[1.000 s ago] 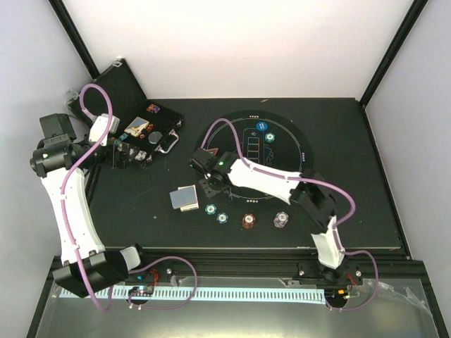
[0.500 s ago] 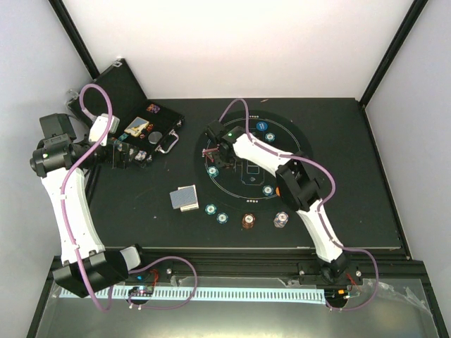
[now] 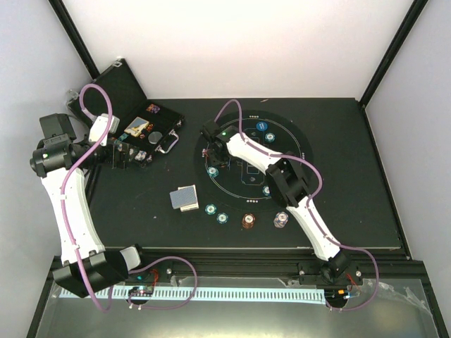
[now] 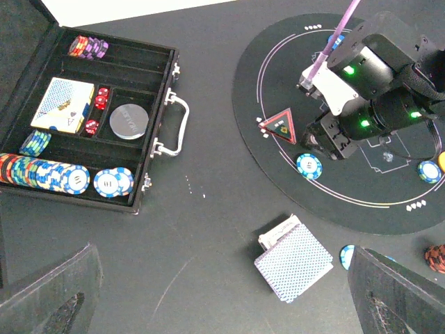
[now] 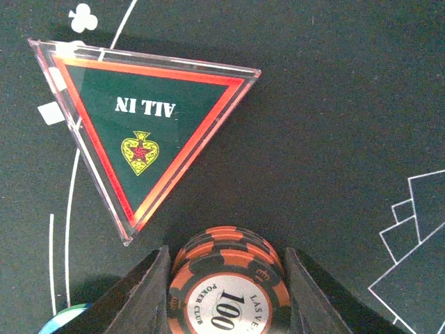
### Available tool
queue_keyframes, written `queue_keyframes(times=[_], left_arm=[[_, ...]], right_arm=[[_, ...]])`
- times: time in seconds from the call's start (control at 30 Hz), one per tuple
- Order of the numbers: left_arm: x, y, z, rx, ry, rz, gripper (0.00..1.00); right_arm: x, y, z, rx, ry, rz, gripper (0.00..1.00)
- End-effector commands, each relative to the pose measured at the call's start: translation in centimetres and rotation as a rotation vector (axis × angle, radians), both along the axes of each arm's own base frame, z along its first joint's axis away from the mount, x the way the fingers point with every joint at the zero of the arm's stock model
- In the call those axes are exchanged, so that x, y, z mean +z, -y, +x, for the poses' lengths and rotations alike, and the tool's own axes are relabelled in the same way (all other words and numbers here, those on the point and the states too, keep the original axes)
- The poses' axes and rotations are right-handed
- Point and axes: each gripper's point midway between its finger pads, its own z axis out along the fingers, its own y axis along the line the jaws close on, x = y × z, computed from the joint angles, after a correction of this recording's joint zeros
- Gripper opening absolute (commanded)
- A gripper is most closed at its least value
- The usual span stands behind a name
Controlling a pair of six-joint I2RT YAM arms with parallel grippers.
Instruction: Distribute texas hold em gaming equipment
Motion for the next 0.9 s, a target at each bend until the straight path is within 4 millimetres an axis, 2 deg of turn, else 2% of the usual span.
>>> queue_keyframes(times=[0.0, 0.07, 0.2, 0.27, 0.33, 0.5, 0.6, 0.7, 0.77, 0.8, 0.83, 0.87], left_arm=[[0.4, 0.1, -0.3, -0.012, 0.023, 0.009, 0.99], [0.3, 0.1, -0.3, -0.013, 0.022, 0.012, 0.99], [0.0, 0.1, -0.3, -0.012, 0.014, 0.008, 0.99], [0.0, 0.2, -0.4, -0.016, 0.013, 0.002, 0.99], [0.0, 0.3, -0.4, -0.018, 0.014, -0.003, 0.99], [0.1, 0.3, -0.5, -0.016, 0.017, -0.003, 0.99], [0.3, 0.3, -0.5, -0.013, 0.021, -0.004, 0.99], [0.6, 0.4, -0.4, -0.013, 0.028, -0.01, 0.99], [0.6, 0.4, -0.4, -0.014, 0.026, -0.012, 0.99], [0.5, 0.4, -0.4, -0.015, 0.026, -0.013, 0.99], [0.4, 0.4, -0.4, -0.016, 0.023, -0.014, 0.99], [0.2, 0.4, -0.3, -0.015, 0.022, -0.013, 0.99]], right_arm=[[-1.2, 0.1, 0.0, -0.01, -0.028, -0.002, 0.27], [-1.3, 0.0, -0.1, -0.01, -0.032, 0.0, 0.27], [-0.2, 0.0, 0.0, -0.003, -0.026, 0.003, 0.37], [1.0, -0.1, 0.2, -0.001, -0.011, 0.009, 0.49], [2.3, -0.3, 0.3, 0.007, 0.001, 0.024, 0.56], [6.2, -0.2, 1.0, 0.006, 0.063, 0.034, 0.61], [8.7, 0.3, 0.6, 0.01, 0.086, 0.049, 0.62], [10.3, 1.2, -1.1, 0.021, 0.086, 0.054, 0.66], [11.4, 2.0, -3.0, 0.03, 0.103, 0.059, 0.7], [11.3, 2.3, -4.2, 0.037, 0.103, 0.062, 0.73], [12.5, 2.2, -5.4, 0.043, 0.125, 0.101, 0.76], [12.3, 2.5, -6.9, 0.053, 0.11, 0.112, 0.78]])
